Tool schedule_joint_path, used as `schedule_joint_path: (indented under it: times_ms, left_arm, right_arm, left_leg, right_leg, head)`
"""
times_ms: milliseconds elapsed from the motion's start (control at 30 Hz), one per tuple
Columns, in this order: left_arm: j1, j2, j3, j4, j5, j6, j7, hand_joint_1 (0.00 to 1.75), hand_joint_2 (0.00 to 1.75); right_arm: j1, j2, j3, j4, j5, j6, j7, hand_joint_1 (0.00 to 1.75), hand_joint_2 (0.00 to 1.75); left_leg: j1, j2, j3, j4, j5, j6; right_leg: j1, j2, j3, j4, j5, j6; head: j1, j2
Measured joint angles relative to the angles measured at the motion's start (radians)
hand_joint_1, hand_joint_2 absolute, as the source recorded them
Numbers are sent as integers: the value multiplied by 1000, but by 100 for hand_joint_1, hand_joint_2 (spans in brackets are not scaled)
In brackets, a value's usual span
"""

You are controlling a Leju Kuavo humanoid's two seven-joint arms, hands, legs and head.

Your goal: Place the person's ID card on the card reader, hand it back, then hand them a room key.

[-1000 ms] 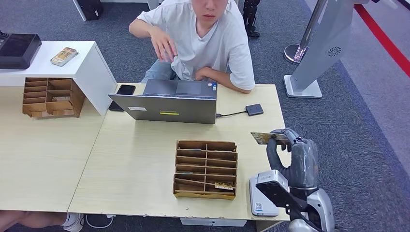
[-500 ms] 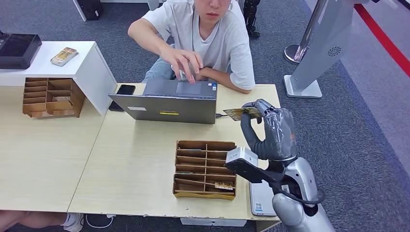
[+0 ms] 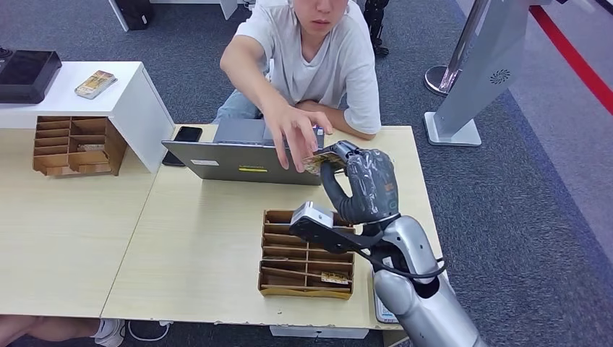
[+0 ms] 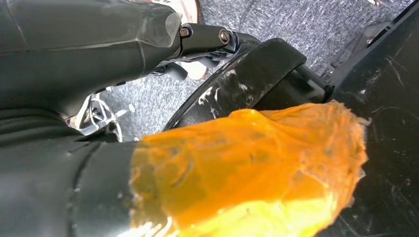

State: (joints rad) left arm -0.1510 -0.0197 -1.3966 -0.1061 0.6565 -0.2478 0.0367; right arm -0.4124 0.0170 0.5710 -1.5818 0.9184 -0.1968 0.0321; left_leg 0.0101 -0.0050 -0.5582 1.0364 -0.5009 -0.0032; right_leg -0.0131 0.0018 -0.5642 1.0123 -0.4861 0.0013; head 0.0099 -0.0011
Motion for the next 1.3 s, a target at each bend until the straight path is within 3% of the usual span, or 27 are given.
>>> schedule_joint_path:
  times_ms: [300, 333, 433, 467, 533, 567, 867, 1300]
  left_arm:
    - [-4, -3, -17, 0, -1, 0, 6, 0, 0]
    - [-4, -3, -17, 0, -1, 0, 6, 0, 0]
    - [-4, -3, -18, 0, 0, 0, 6, 0, 0]
    - [-4, -3, -18, 0, 1, 0, 6, 0, 0]
    - [-4, -3, -18, 0, 3, 0, 6, 0, 0]
    - [-4, -3, -18, 0, 4, 0, 6, 0, 0]
    - [-2, -3, -18, 0, 23, 0, 4, 0, 0]
    - [9, -1, -17, 0, 64, 0, -16, 0, 0]
  right_arm:
    - [-28, 41, 36, 84, 9, 8, 11, 169, 175]
    - [-29, 43, 39, 88, 9, 9, 12, 159, 175]
    - [-30, 49, 45, 99, 6, 10, 14, 46, 175]
    - [-30, 51, 46, 102, 5, 11, 13, 12, 131]
    - [-30, 53, 48, 107, 2, 12, 12, 0, 44]
    - [-30, 54, 49, 108, 1, 13, 12, 0, 0]
    - [-12, 55, 54, 98, -24, 0, -7, 0, 0]
    - [120, 35, 53, -38, -77, -84, -76, 0, 0]
  left_leg:
    - [0, 0, 0, 0, 0, 0]
    - [0, 0, 0, 0, 0, 0]
    - [0, 0, 0, 0, 0, 0]
    - [0, 0, 0, 0, 0, 0]
    - [0, 0, 0, 0, 0, 0]
    - [0, 0, 0, 0, 0, 0]
    - [0, 0, 0, 0, 0, 0]
    - [0, 0, 0, 0, 0, 0]
  right_leg:
    - [0, 0, 0, 0, 0, 0]
    - [0, 0, 0, 0, 0, 0]
    - [0, 0, 0, 0, 0, 0]
    - [0, 0, 0, 0, 0, 0]
    - [0, 0, 0, 0, 0, 0]
    - [0, 0, 0, 0, 0, 0]
    - [0, 0, 0, 0, 0, 0]
    - [0, 0, -1, 0, 0, 0]
  head:
    - [0, 0]
    - [0, 0]
    - [0, 0]
    - [0, 0]
    - [0, 0]
    - [0, 0]
    - [0, 0]
    - [0, 0]
